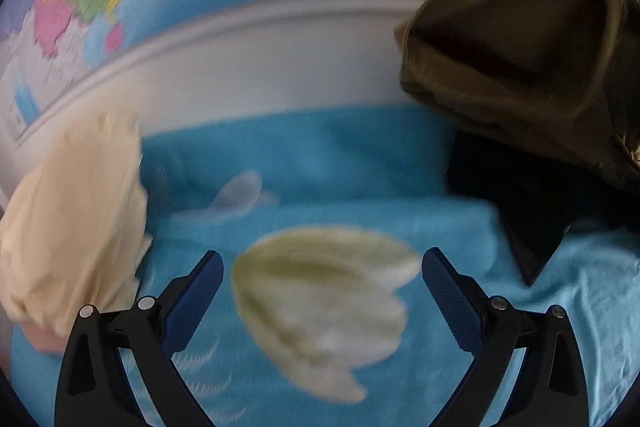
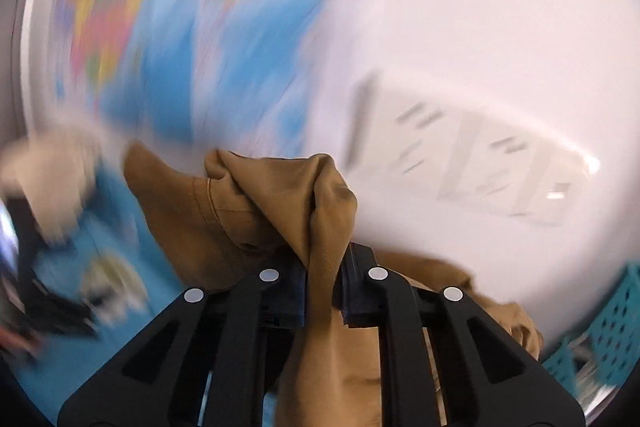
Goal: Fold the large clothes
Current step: 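Lift the jacket with the right tool while the left tool grasps another edge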
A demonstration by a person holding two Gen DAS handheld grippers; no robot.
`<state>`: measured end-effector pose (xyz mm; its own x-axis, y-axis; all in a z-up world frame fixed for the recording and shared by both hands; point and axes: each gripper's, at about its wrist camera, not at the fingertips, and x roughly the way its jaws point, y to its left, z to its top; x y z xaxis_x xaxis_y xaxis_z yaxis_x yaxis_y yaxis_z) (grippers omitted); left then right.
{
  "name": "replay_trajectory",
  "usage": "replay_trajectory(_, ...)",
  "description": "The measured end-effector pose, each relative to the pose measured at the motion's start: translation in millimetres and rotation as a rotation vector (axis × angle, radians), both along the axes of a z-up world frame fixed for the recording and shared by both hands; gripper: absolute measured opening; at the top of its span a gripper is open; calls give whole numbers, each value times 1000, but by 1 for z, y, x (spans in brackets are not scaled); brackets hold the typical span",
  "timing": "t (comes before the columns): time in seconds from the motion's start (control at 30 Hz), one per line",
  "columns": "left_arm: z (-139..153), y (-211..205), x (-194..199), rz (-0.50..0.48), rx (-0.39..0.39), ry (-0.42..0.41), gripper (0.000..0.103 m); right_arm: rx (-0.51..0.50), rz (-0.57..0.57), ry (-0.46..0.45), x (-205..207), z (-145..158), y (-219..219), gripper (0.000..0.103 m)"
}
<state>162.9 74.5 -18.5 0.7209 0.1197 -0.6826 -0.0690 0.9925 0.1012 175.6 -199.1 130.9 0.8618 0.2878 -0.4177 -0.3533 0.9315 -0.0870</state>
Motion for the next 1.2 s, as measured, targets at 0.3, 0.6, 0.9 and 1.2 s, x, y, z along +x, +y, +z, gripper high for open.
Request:
replay_trajectory(0.3,44,-59,38,-307,-51,-246,97,259,-46,-59,-39,66,-106,11)
replay_trajectory(0.6,50,-92,90,-469,-228,-280,20,334,-58,-93,-62,94,-153,11)
replay_trajectory(0.9,128,-123,74,-598,-289,-397,2,360,-152,-213,-104,137,-191,11)
replay_trajectory(1.2,242,-107,-7,-670,-389,-645,2,289,-138,-479,-224,253,-185,10)
